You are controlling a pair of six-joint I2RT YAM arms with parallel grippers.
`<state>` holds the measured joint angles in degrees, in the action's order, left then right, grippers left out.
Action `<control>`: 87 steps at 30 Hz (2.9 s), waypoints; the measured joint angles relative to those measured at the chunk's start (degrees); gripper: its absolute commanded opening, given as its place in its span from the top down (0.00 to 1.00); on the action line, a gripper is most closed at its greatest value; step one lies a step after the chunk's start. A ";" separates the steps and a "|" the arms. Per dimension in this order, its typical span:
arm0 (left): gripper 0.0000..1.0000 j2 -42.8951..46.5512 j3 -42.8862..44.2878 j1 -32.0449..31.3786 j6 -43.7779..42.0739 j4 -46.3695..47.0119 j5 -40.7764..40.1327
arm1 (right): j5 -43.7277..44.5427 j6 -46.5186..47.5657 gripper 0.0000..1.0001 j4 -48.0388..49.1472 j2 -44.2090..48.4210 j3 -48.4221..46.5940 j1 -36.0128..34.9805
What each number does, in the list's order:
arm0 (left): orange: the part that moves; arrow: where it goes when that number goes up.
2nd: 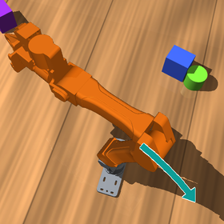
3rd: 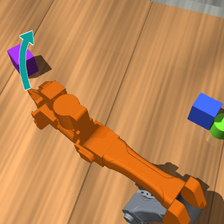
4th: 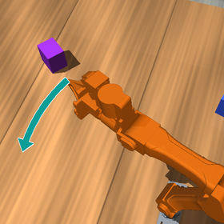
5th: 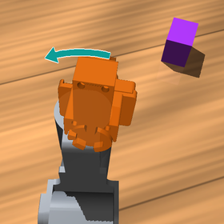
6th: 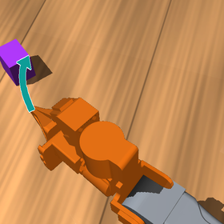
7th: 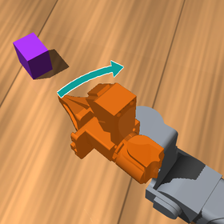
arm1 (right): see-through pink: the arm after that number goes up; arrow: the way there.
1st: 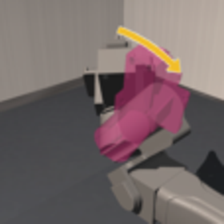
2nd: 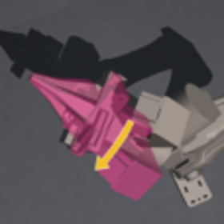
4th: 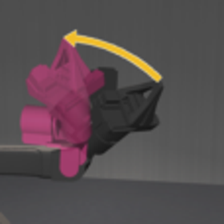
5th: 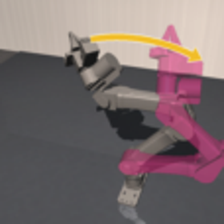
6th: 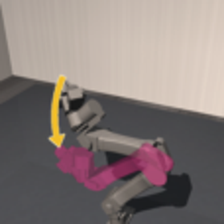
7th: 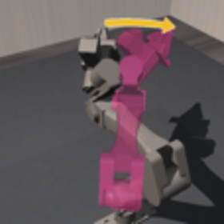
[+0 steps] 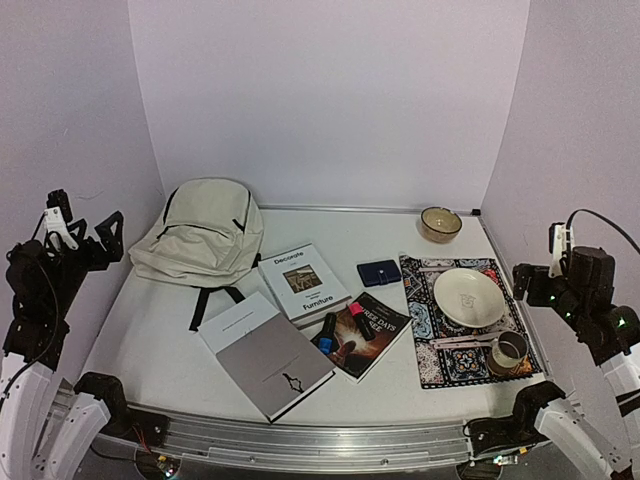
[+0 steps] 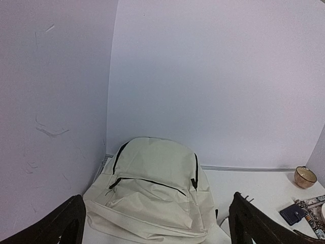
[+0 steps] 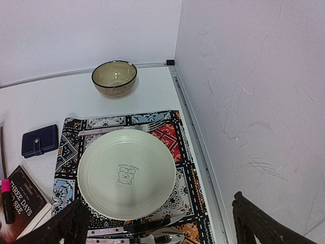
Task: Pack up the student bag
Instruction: Pick up the student bag from the corner of the board, then turn over the student bag with the book.
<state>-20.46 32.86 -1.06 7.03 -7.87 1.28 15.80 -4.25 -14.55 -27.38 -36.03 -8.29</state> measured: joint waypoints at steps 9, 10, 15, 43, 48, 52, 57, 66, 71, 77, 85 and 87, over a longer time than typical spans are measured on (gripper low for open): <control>0.00 -8.39 0.47 0.00 3.15 -0.63 0.19 | -0.17 0.00 0.02 0.00 -0.06 0.11 0.01; 0.00 -9.86 1.00 0.00 3.61 -1.24 0.41 | -0.23 0.00 0.02 0.02 -0.09 0.11 0.01; 0.01 -19.60 4.55 0.00 9.66 -2.70 2.24 | -1.39 -0.01 0.02 0.02 -0.09 0.11 0.01; 0.37 -74.04 16.63 0.00 52.20 2.75 -3.16 | -5.04 0.02 0.02 0.02 0.02 0.17 0.01; 0.88 -76.30 17.19 -0.02 51.82 4.98 -4.00 | -5.54 0.02 0.02 0.02 0.00 0.17 0.01; 1.00 -76.57 18.83 0.00 50.73 5.39 -4.53 | -6.01 0.02 0.02 0.02 -0.04 0.17 0.01; 1.00 -74.86 20.78 0.00 47.91 4.70 -4.75 | -6.98 0.02 0.02 0.01 -0.07 0.17 0.01; 1.00 -63.29 27.11 0.00 39.44 0.37 -2.00 | -13.14 0.31 0.02 0.02 -1.72 0.17 0.01; 1.00 -57.57 32.82 0.00 35.51 -2.43 3.60 | -20.05 0.90 0.02 -0.22 -5.07 -0.60 0.00; 1.00 -52.18 37.03 0.00 33.92 -6.96 9.22 | -29.15 1.53 0.02 -0.14 -9.39 -4.58 -0.01; 1.00 -48.52 40.89 0.00 35.17 -10.23 17.66 | -38.33 -0.24 0.02 6.67 -12.02 -6.69 -0.14; 1.00 -48.39 41.67 0.00 35.28 -10.44 19.89 | -39.58 -1.47 0.02 8.76 -13.14 -7.03 -0.75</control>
<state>-68.85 74.53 -1.06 42.32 -18.31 21.17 -23.78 -5.72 -5.78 -40.52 -43.06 -9.04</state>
